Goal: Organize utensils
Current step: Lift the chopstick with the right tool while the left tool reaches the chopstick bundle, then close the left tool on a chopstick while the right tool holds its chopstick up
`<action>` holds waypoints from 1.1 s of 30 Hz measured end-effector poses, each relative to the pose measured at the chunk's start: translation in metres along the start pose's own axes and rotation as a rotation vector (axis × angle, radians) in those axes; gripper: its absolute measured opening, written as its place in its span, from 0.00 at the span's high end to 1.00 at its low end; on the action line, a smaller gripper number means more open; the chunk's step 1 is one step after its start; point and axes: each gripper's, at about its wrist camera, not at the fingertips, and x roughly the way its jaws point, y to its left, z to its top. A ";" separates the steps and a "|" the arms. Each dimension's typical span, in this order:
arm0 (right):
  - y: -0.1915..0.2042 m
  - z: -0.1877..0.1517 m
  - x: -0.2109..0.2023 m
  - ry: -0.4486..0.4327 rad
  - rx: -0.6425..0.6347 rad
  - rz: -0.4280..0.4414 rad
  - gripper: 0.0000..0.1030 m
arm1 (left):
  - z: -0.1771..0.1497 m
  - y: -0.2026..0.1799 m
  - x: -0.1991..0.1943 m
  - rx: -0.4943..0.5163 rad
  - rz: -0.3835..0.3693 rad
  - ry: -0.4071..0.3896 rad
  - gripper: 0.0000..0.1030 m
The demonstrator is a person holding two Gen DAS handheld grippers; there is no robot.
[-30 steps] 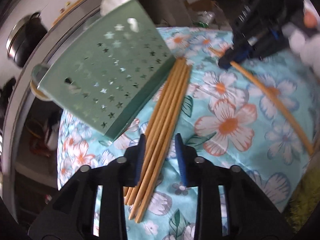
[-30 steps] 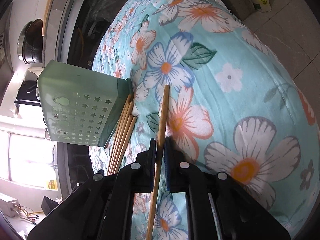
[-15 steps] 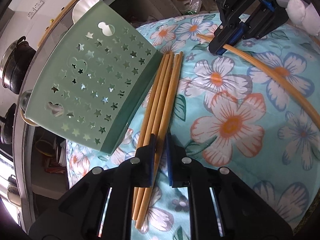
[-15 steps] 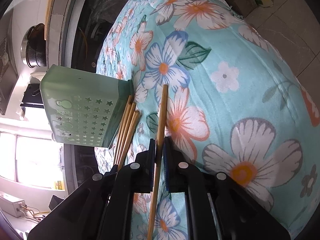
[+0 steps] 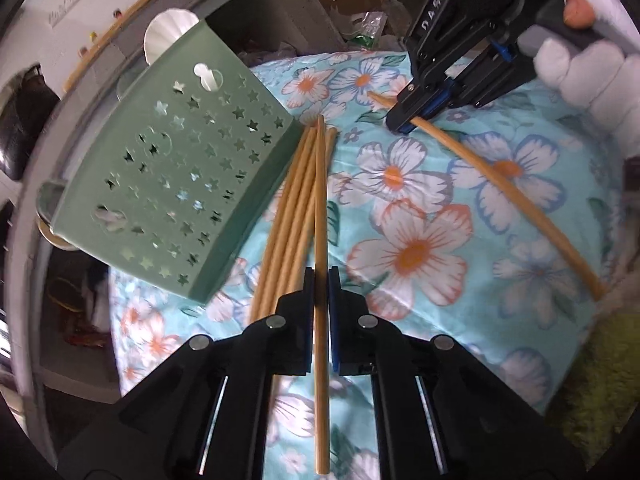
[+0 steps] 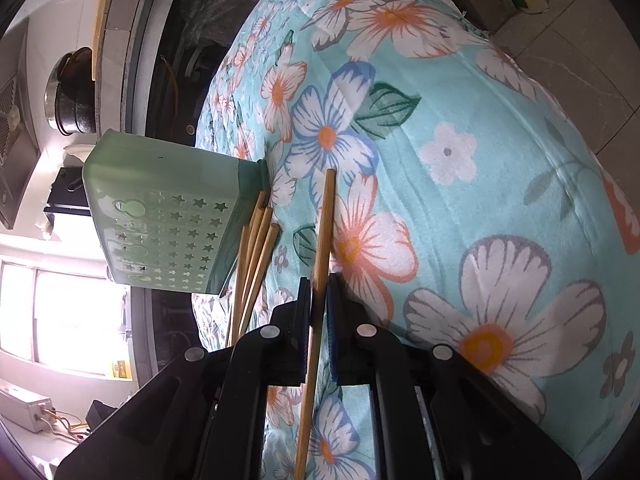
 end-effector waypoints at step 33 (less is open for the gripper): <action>0.007 0.027 0.007 0.007 0.058 -0.032 0.94 | 0.048 0.053 0.071 -0.317 -0.393 0.092 0.78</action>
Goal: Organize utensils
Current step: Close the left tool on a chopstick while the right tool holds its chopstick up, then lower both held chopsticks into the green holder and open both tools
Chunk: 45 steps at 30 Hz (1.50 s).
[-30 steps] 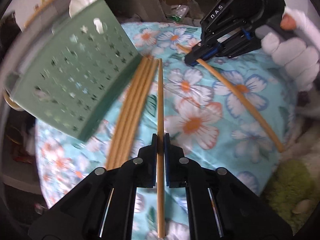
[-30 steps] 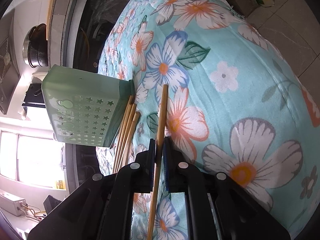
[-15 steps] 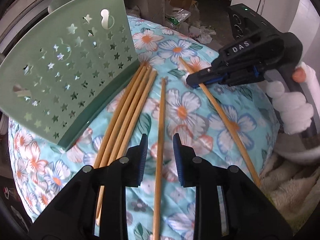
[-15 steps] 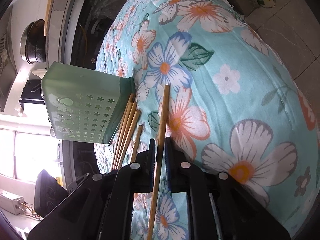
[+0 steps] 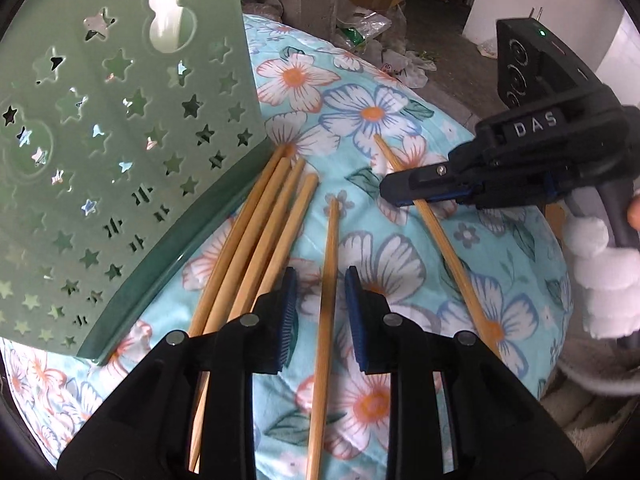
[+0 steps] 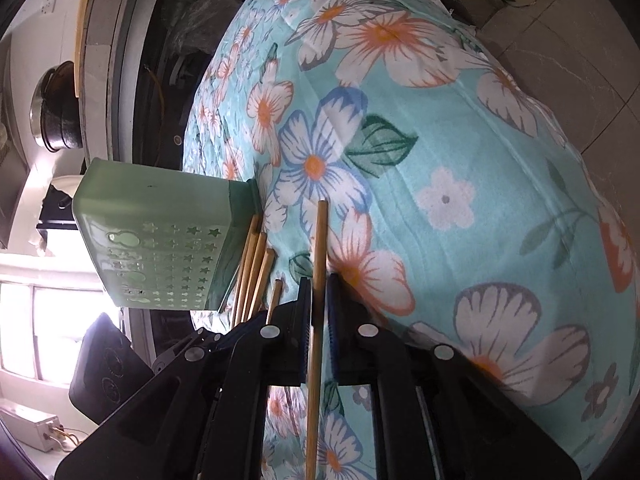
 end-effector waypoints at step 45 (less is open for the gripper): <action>0.170 -0.061 -0.140 -0.447 -0.677 0.020 0.94 | 0.013 0.051 -0.274 -0.201 0.163 -0.721 0.95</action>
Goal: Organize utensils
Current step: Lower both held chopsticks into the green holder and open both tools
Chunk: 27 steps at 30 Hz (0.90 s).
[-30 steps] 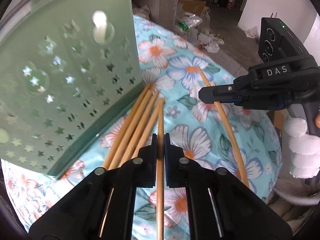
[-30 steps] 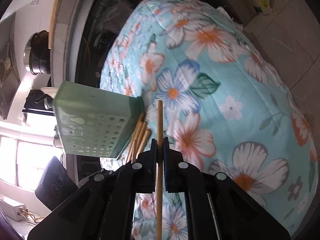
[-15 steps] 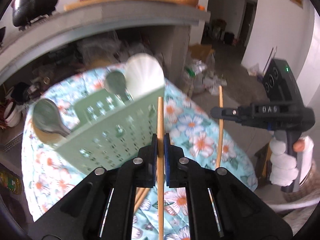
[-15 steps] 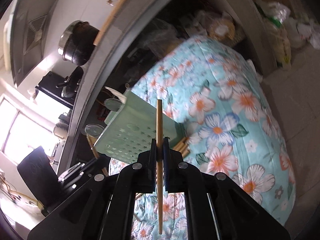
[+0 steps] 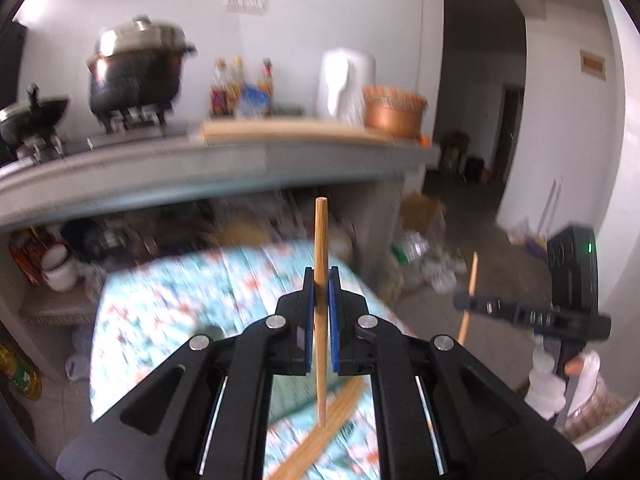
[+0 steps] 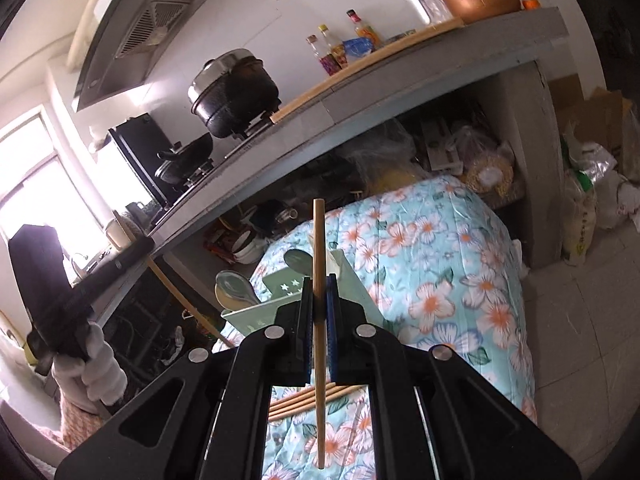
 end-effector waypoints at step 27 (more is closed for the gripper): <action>0.036 0.043 -0.004 -0.064 -0.131 0.032 0.94 | -0.011 0.049 0.102 -0.087 0.117 0.030 0.91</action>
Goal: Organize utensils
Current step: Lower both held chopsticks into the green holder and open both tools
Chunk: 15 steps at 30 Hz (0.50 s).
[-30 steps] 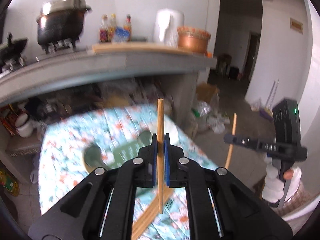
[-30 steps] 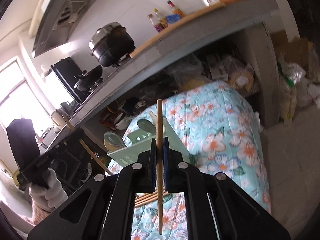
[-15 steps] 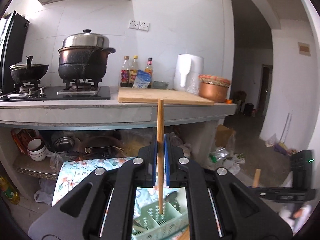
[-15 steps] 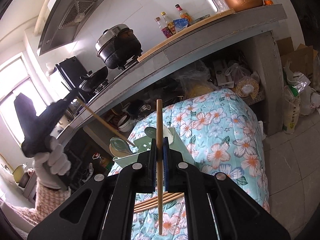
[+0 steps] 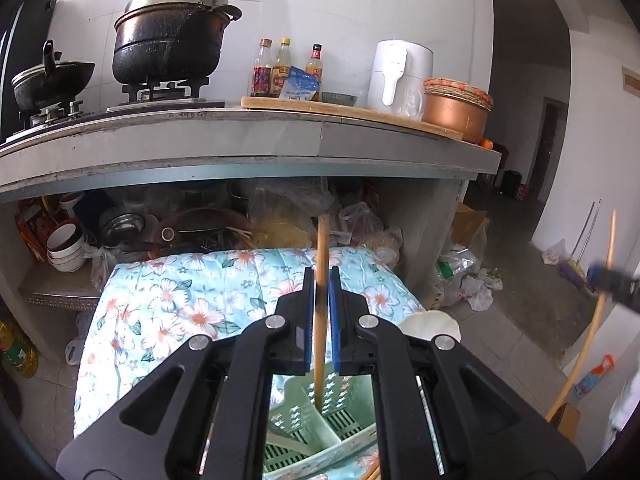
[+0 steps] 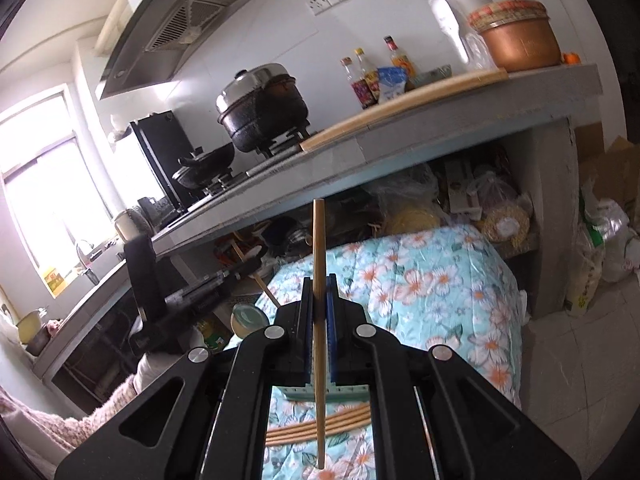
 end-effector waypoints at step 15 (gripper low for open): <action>0.047 0.078 0.036 -0.167 -0.133 0.072 0.94 | -0.041 0.023 -0.075 -0.070 -0.006 -0.049 0.54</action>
